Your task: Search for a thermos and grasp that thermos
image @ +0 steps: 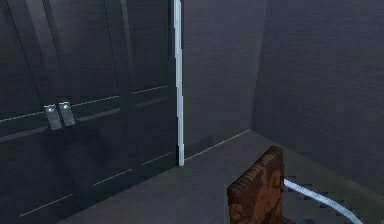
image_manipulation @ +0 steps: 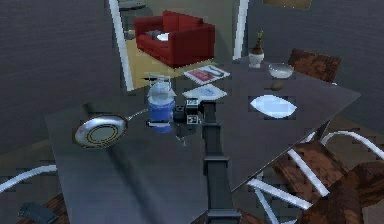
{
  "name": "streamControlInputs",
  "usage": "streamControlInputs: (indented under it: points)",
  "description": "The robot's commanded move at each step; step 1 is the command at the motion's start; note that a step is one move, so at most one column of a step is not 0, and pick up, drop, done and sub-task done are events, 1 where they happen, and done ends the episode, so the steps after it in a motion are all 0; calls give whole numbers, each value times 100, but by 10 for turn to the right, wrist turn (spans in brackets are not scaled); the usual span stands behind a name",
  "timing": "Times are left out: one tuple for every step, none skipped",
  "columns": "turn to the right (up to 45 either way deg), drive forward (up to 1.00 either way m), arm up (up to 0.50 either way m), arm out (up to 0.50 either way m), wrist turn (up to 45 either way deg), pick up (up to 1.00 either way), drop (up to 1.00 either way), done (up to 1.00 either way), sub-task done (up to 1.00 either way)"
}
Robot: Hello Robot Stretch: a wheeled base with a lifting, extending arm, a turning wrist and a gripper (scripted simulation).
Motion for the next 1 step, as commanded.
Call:
streamControlInputs:
  points:
    - [0,0,0,0,0,0,0,100,0]
